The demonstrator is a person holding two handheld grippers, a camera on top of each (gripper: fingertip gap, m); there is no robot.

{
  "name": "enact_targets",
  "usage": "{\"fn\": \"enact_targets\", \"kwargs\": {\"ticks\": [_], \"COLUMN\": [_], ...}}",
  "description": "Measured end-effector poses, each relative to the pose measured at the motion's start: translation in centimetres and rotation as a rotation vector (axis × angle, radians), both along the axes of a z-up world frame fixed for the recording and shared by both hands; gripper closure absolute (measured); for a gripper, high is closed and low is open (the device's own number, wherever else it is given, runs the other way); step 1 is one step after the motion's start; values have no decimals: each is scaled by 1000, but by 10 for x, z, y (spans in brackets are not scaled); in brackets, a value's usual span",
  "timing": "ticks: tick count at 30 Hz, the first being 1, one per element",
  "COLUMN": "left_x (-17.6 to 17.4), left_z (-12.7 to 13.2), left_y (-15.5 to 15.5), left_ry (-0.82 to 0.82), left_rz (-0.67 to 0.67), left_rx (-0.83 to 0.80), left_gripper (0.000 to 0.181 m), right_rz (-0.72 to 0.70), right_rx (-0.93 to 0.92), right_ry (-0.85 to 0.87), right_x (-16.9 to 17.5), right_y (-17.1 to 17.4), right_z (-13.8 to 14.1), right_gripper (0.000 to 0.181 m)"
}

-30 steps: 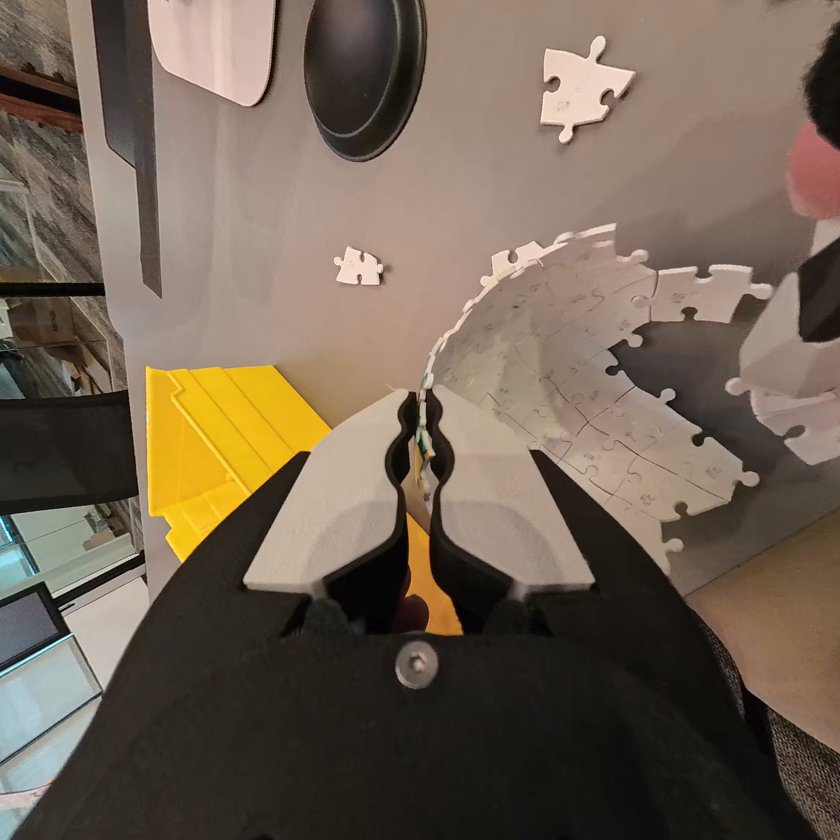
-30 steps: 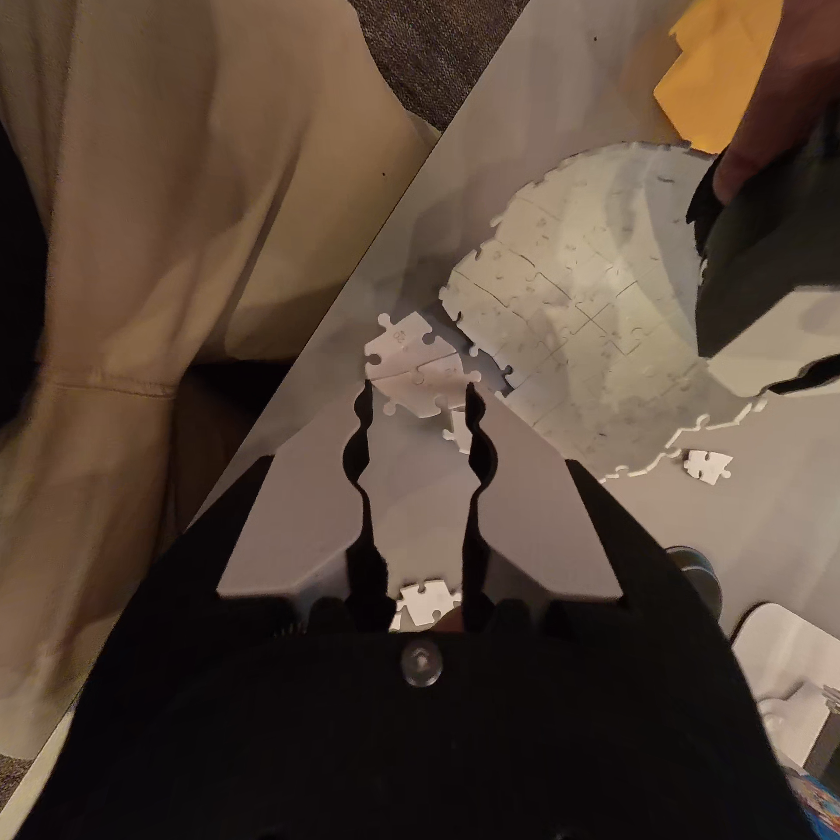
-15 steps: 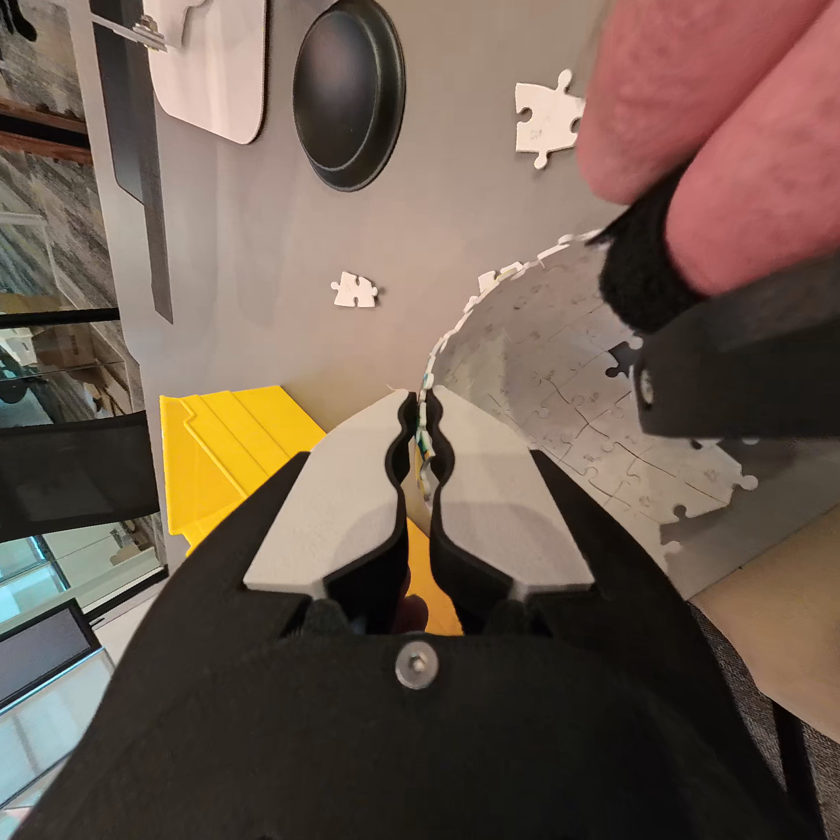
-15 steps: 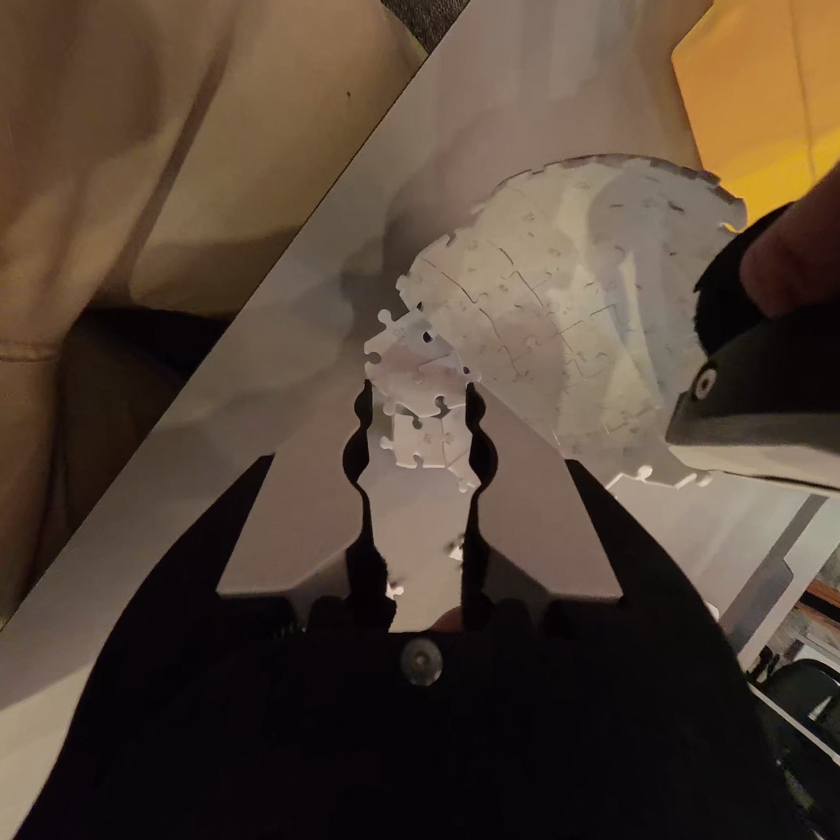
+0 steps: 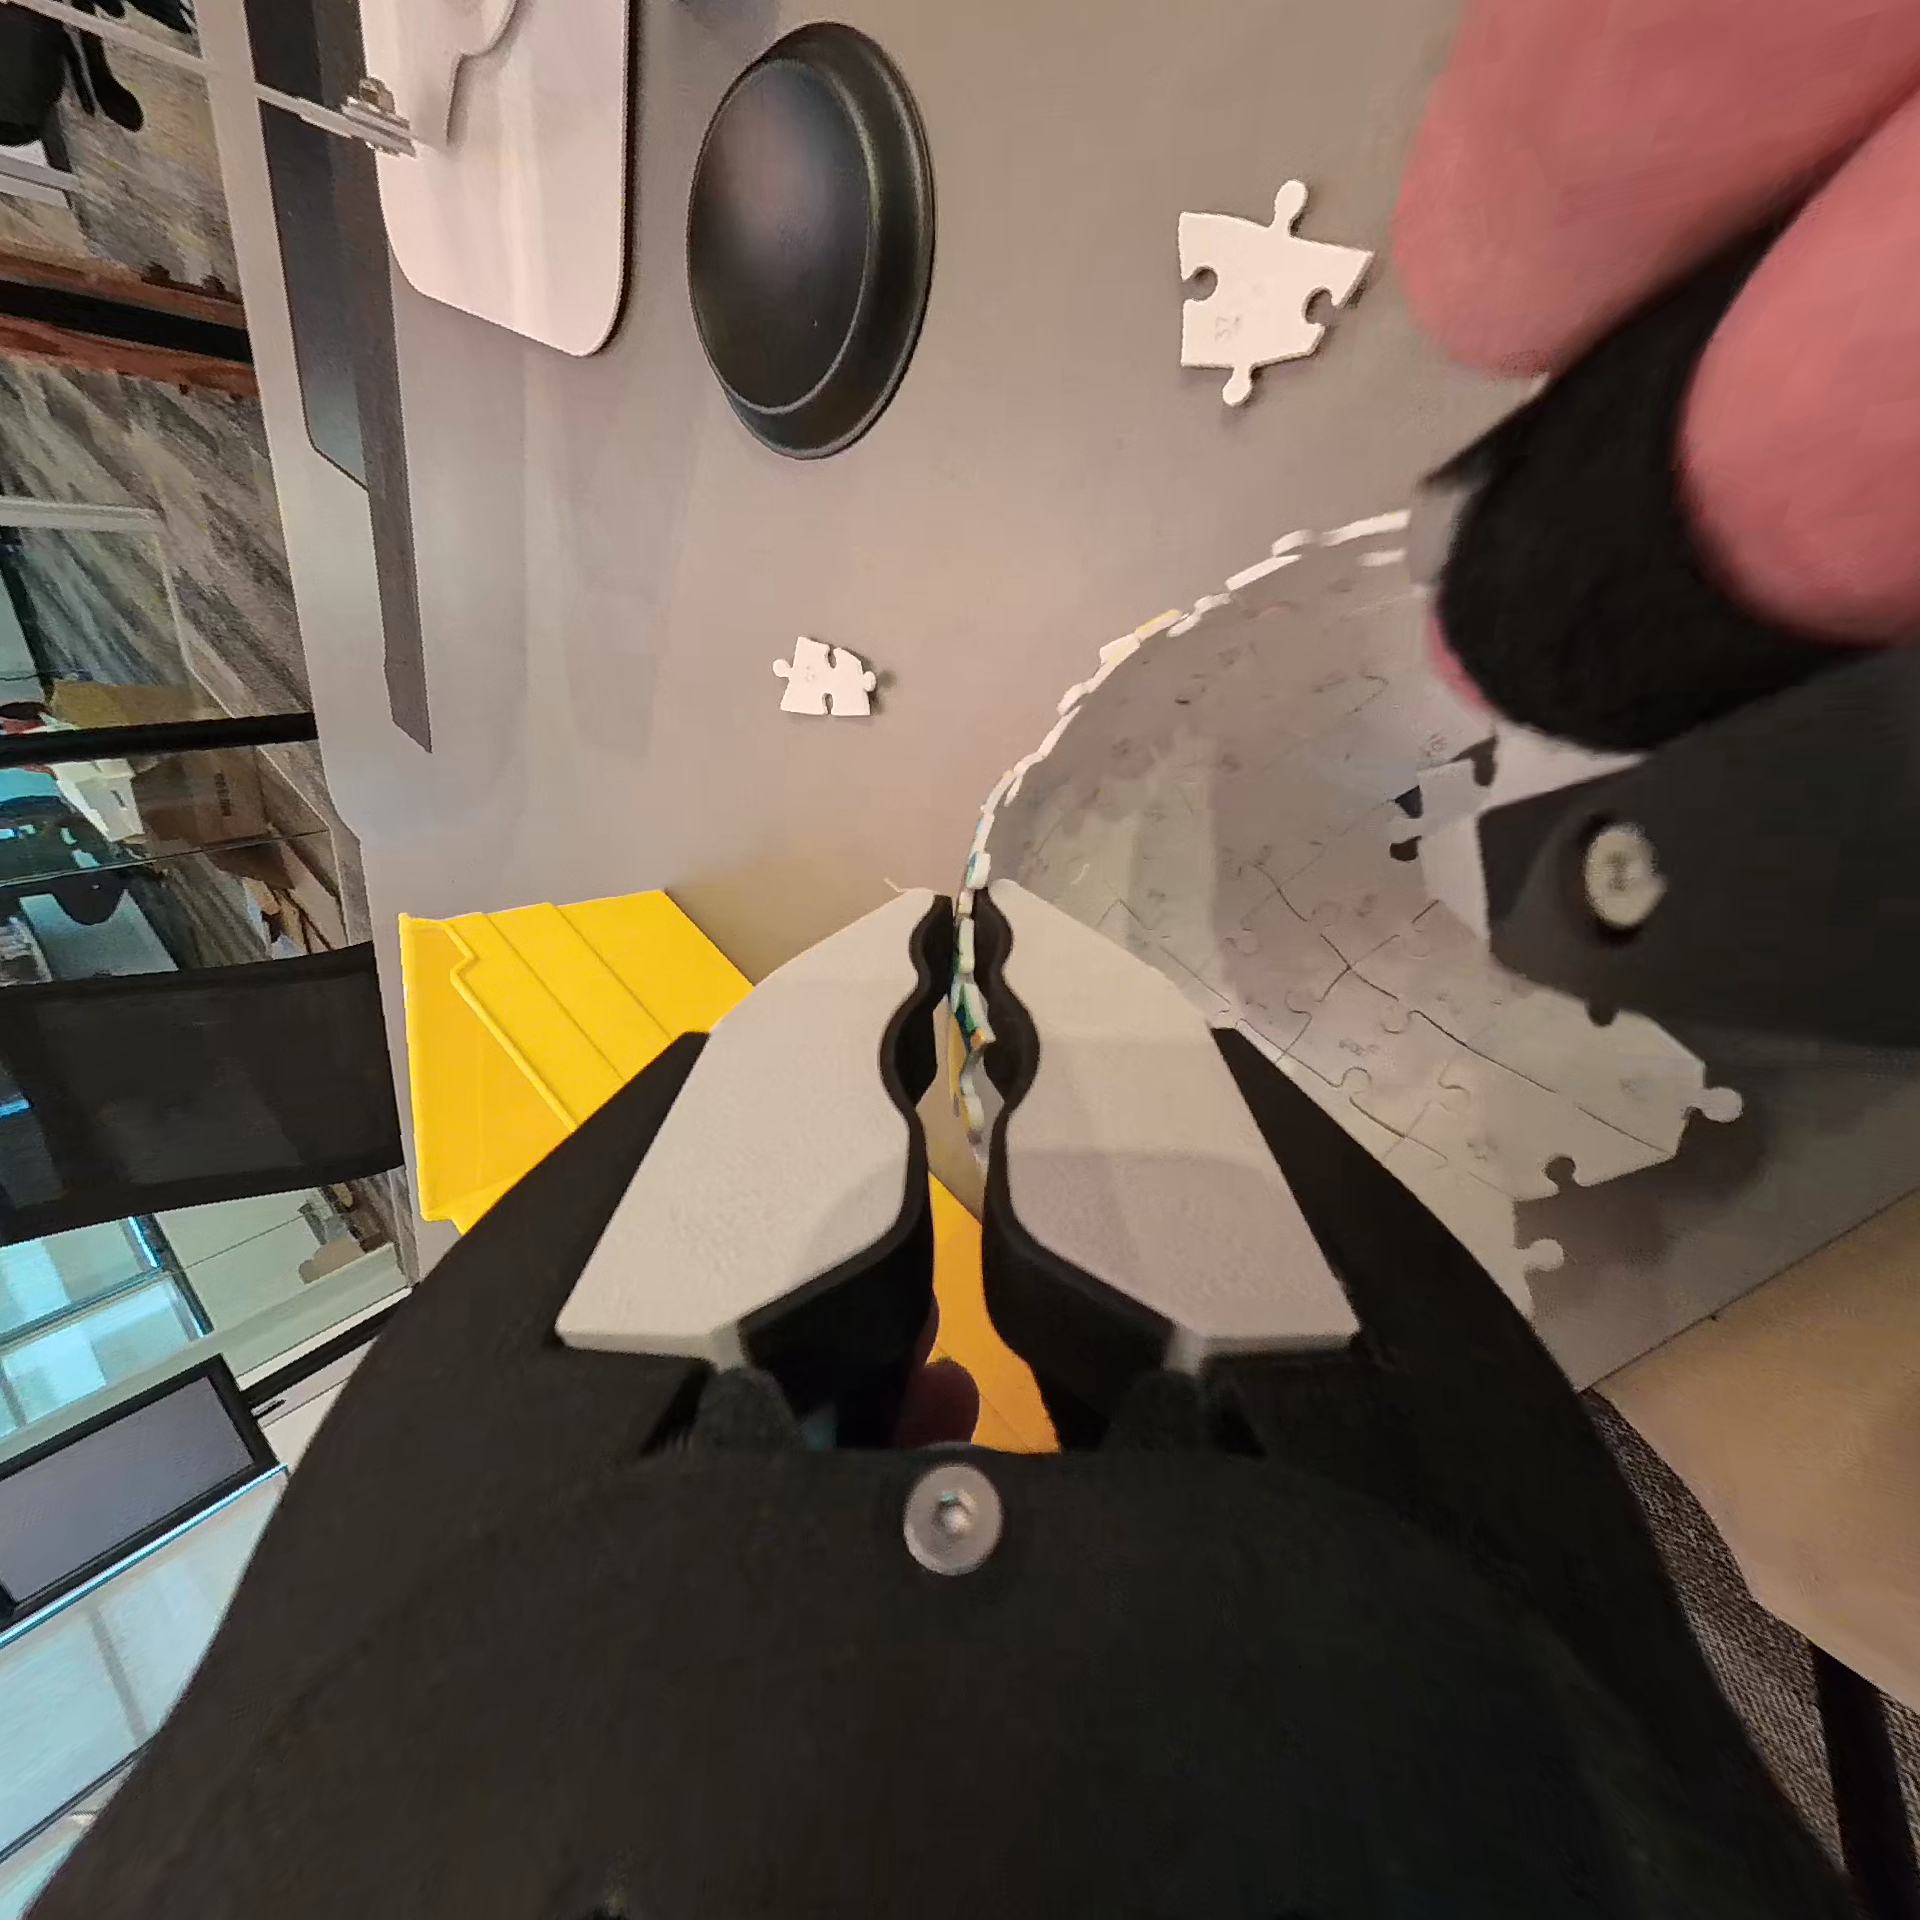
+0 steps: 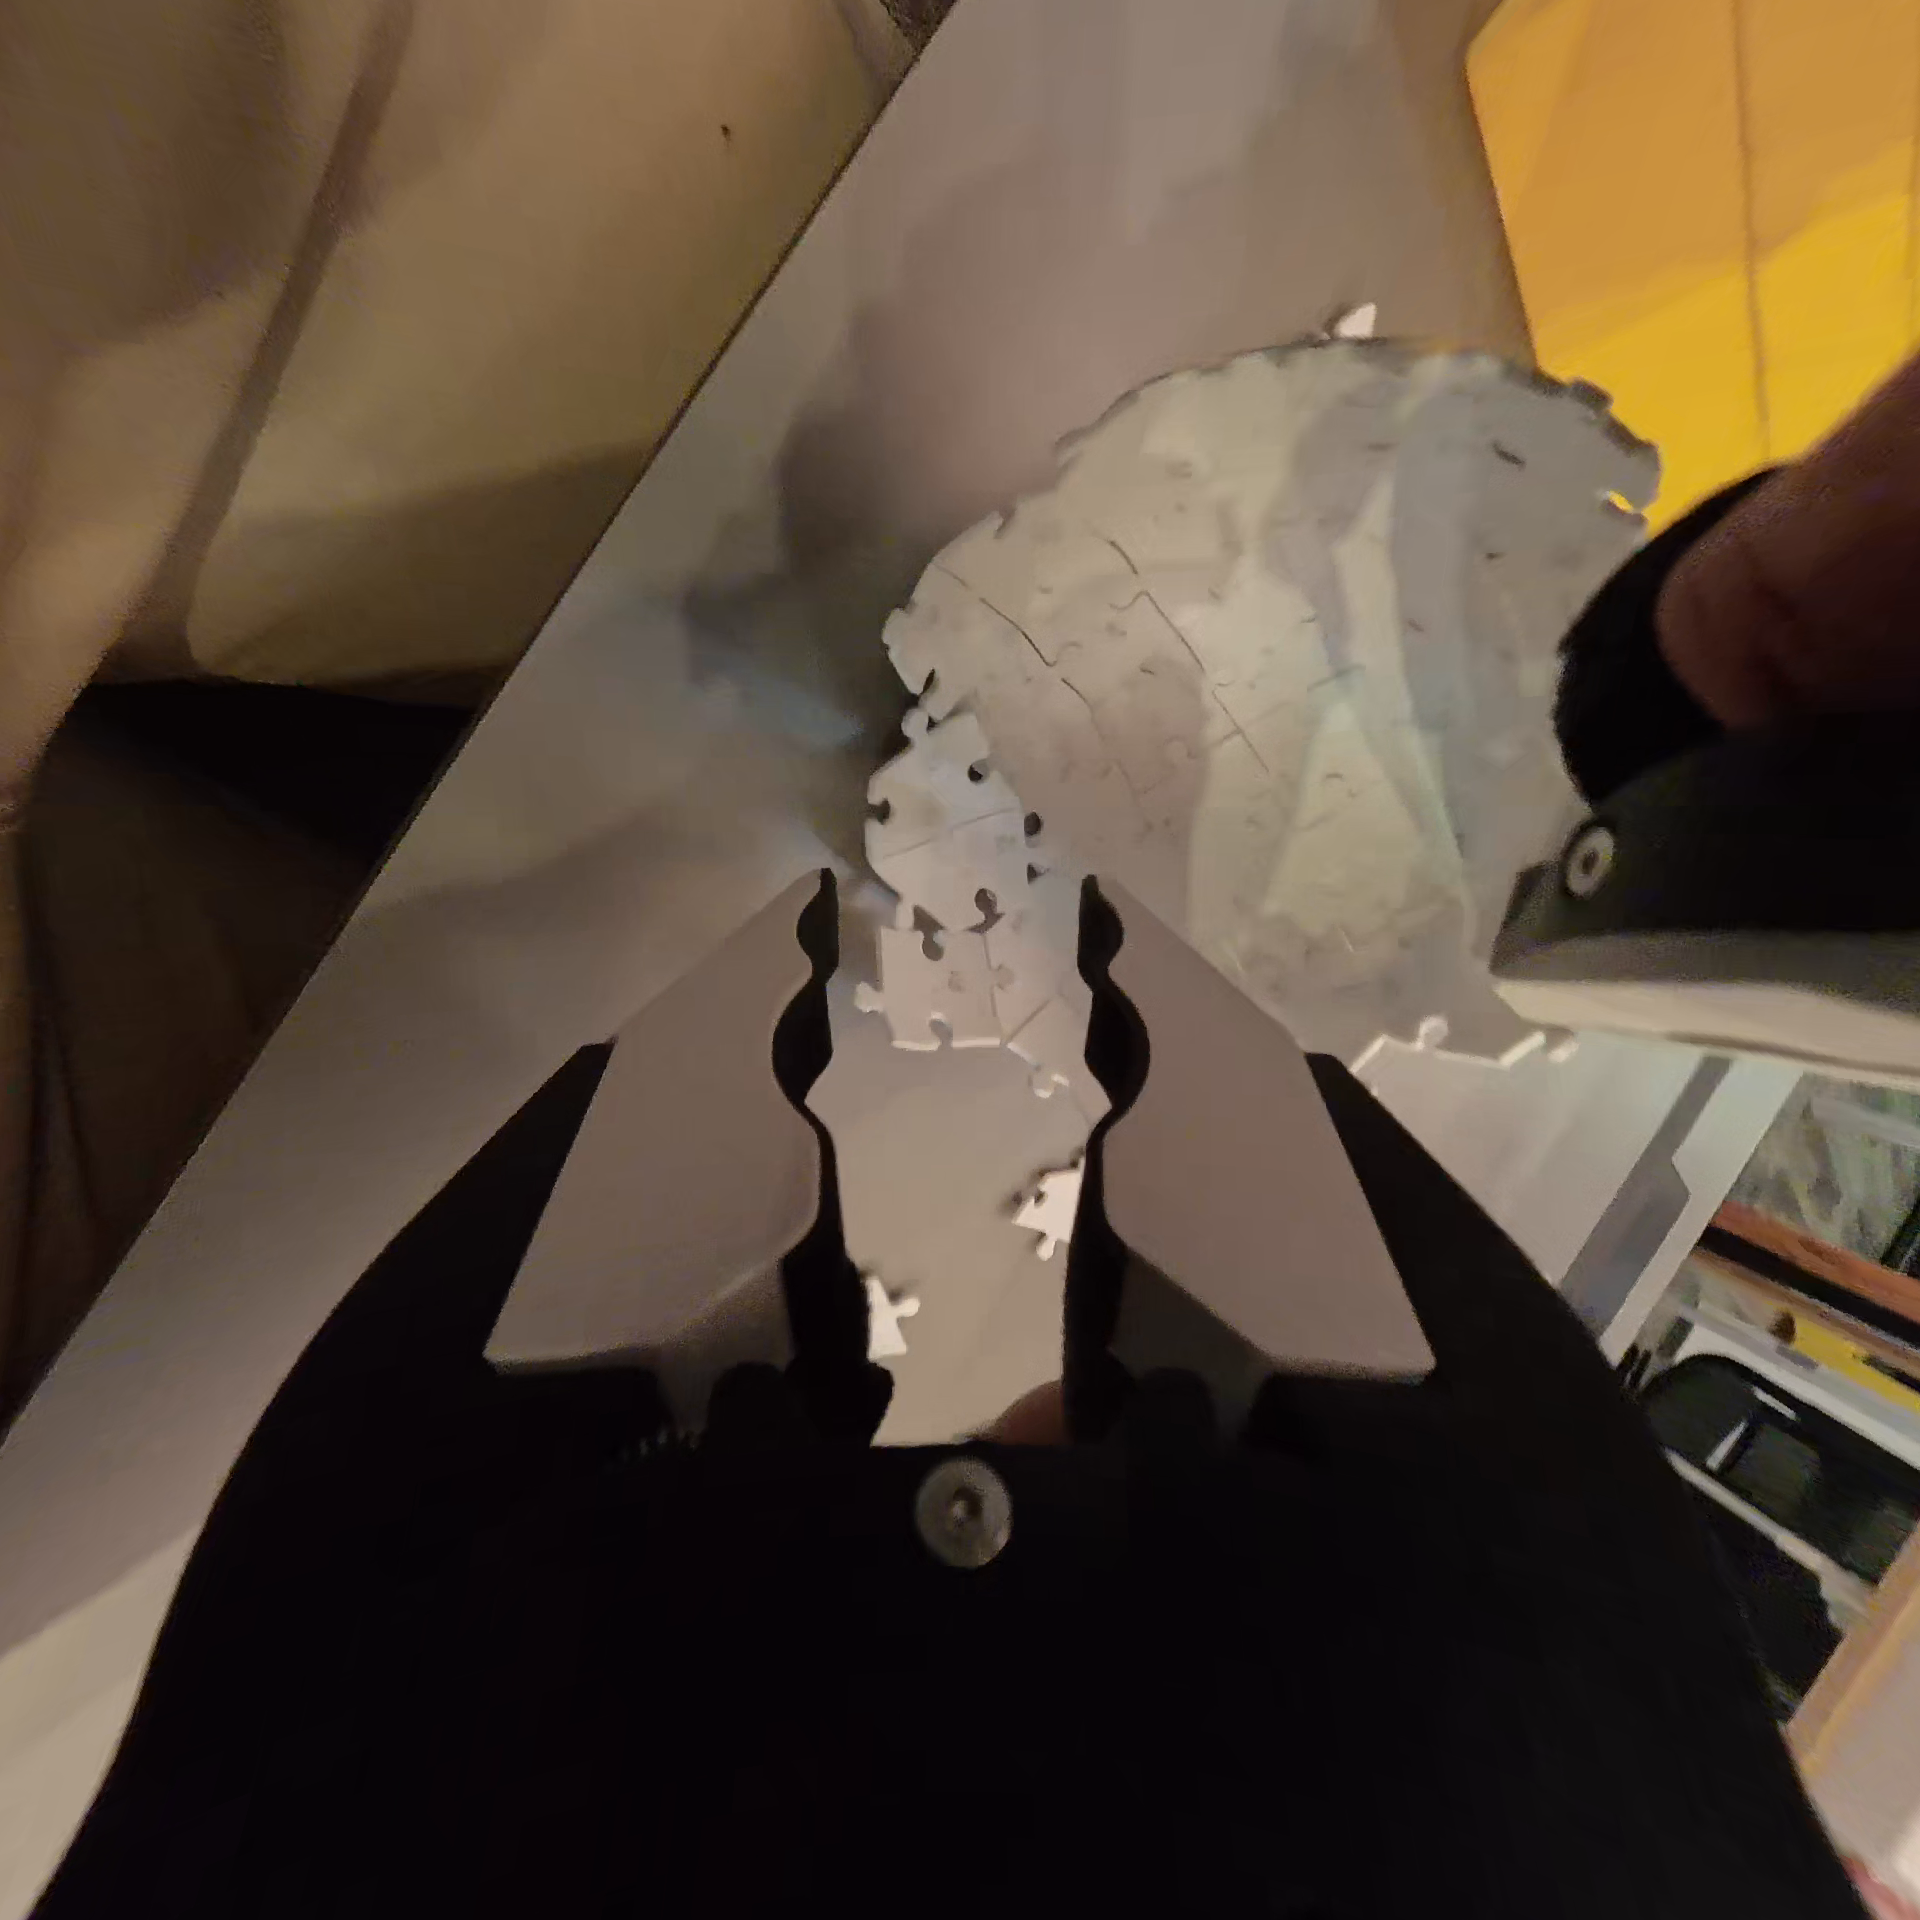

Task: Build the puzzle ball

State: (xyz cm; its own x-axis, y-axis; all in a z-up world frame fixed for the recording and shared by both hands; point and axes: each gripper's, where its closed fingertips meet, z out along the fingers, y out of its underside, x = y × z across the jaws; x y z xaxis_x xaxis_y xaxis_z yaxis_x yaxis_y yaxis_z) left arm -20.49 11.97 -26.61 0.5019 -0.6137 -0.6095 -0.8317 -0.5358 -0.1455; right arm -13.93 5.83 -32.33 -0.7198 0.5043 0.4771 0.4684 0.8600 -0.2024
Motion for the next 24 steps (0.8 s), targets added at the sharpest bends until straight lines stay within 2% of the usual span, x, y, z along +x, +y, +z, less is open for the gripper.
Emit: {"fn": "enact_targets", "kwargs": {"ticks": [1, 7, 13, 24], "left_x": [0, 1, 2, 7], "left_z": [0, 1, 2, 3], "left_y": [0, 1, 1, 3], "left_ry": [0, 5, 13, 28], "left_rz": [1, 5, 14, -4], "left_rx": [1, 8, 19, 31], "left_gripper": [178, 177, 177, 178], "right_rz": [-17, -172, -399, -396], "right_rx": [-1, -218, -396, -512], "right_ry": [4, 49, 86, 60], "right_x": [3, 4, 3, 3], "right_y": [1, -24, -16, -24], "right_z": [2, 1, -11, -23], "right_gripper": [135, 137, 131, 110]}}
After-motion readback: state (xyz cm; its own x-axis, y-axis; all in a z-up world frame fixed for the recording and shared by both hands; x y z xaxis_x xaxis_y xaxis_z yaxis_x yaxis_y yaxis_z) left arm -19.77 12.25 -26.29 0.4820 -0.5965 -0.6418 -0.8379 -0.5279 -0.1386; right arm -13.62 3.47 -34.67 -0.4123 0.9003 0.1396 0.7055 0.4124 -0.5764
